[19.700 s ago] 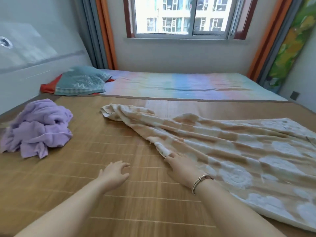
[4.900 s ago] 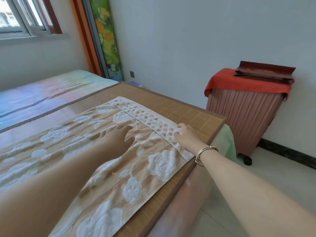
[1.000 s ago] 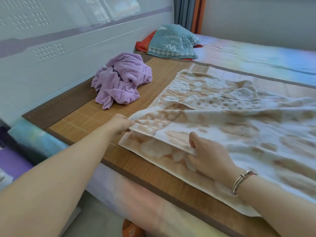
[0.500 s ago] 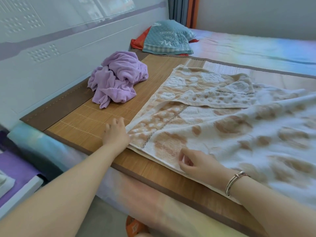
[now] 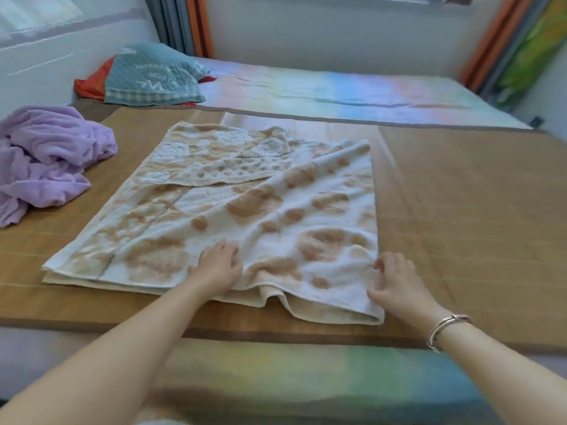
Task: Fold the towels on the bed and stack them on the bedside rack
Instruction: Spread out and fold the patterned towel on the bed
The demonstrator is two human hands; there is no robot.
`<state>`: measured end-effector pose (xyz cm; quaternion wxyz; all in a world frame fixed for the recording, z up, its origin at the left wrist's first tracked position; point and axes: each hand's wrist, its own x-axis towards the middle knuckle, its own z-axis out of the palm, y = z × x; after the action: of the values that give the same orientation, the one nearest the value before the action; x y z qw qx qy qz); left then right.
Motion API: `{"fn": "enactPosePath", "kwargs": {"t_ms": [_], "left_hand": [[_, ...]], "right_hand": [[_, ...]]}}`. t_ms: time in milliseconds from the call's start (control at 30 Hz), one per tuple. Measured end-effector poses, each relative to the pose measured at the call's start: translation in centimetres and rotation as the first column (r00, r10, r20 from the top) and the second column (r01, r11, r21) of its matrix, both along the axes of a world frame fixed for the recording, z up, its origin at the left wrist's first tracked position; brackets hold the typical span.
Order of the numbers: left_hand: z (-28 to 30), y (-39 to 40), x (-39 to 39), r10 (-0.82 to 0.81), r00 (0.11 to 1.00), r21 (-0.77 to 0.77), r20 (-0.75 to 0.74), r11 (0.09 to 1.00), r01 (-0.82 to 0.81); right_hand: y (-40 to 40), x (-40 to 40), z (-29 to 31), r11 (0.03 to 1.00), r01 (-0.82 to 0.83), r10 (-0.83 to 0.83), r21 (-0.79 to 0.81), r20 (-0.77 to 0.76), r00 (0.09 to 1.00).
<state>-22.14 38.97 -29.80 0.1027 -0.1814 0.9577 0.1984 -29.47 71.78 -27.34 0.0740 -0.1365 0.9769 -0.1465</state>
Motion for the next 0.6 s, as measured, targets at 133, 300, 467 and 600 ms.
{"fn": "enactPosePath", "kwargs": {"t_ms": [133,300,467,600], "left_hand": [[-1.6,0.8,-0.4,-0.015,1.000,-0.064,-0.001,0.998,0.015],[-2.3,-0.2,0.0,0.152,0.988,0.055,0.026,0.987,-0.153],[-2.9,0.2,0.5,0.180,0.984,0.102,0.018,0.978,-0.180],[-2.8,0.5,0.7,0.178,0.983,0.067,0.053,0.981,-0.181]], "right_hand": [[3.4,1.7,-1.4,0.998,0.043,-0.051,0.051,0.153,0.987],[1.7,3.4,-2.5,0.999,0.029,-0.036,0.043,0.188,0.981],[0.0,3.6,-3.1,0.981,0.136,-0.127,-0.139,0.068,0.990],[0.3,3.3,-1.9,0.835,0.214,-0.231,-0.506,0.029,0.972]]}}
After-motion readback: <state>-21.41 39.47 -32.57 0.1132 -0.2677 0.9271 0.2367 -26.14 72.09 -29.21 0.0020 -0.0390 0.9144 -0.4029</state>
